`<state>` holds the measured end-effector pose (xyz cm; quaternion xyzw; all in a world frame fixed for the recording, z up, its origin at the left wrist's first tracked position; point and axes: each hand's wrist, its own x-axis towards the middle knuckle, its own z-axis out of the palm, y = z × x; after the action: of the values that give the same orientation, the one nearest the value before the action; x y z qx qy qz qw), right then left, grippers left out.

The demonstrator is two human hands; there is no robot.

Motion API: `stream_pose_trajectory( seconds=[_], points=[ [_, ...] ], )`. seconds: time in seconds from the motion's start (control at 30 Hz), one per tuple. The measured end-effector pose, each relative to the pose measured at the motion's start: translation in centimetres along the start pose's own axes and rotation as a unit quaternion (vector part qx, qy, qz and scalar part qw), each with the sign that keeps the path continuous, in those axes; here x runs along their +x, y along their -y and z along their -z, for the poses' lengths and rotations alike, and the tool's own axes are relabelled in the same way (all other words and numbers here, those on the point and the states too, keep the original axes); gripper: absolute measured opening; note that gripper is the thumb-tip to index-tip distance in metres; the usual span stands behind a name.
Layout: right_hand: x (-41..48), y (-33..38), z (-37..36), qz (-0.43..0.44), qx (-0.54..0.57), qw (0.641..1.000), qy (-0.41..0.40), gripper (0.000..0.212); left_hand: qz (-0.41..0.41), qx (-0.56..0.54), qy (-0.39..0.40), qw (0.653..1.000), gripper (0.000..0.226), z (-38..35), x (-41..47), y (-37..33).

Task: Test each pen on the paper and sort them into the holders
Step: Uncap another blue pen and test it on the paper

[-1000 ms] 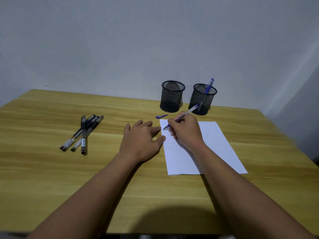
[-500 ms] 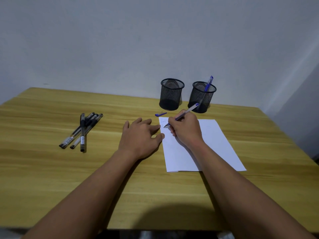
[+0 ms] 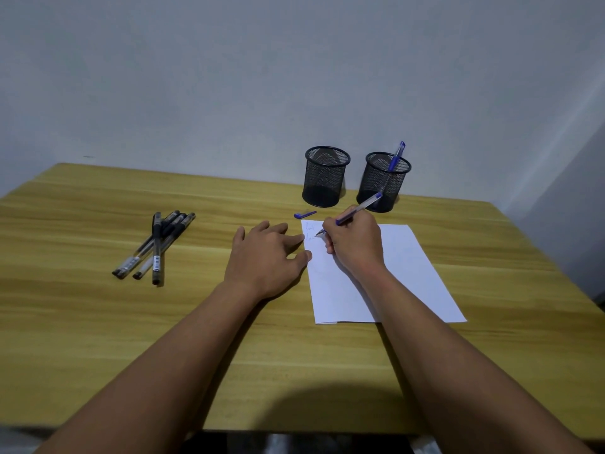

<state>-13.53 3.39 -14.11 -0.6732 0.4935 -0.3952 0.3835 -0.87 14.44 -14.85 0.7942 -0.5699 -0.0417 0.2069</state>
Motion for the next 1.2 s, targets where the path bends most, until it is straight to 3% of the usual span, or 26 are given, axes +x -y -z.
stream_pose_trajectory(
  seconds=[0.23,0.37,0.53,0.63,0.73,0.9,1.0,1.2],
  points=[
    [-0.4,0.7,0.5,-0.033,-0.009,0.999,0.000,0.015,-0.002,0.004,0.003,1.000,0.050,0.1,0.0,-0.1],
    [-0.2,0.9,0.9,-0.098,0.110,0.989,-0.031,0.021,-0.011,0.016,0.006,1.000,0.049,0.2,0.0,-0.3],
    [-0.3,1.1,1.8,-0.112,0.120,0.986,-0.027,0.021,-0.023,0.021,0.002,1.000,0.042,0.5,-0.1,-0.4],
    [-0.4,1.1,1.9,-0.112,0.120,0.986,-0.023,0.020,-0.012,-0.025,-0.065,0.998,0.042,0.7,0.2,-0.4],
    [-0.1,1.4,1.9,-0.100,0.140,0.985,-0.024,0.017,0.062,-0.098,-0.137,0.984,0.038,1.3,2.6,-0.7],
    [0.9,2.1,1.9,-0.068,0.185,0.980,-0.030,0.009,0.109,-0.027,-0.071,0.991,0.040,1.1,7.1,-1.2],
    [1.4,2.6,2.1,-0.077,0.213,0.974,-0.017,0.010,0.104,0.014,-0.064,0.992,0.027,0.7,7.8,-1.4],
    [1.9,2.8,3.1,-0.092,0.293,0.952,0.002,0.014,0.037,-0.195,-0.111,0.974,0.013,2.3,7.2,-0.6]
  ],
)
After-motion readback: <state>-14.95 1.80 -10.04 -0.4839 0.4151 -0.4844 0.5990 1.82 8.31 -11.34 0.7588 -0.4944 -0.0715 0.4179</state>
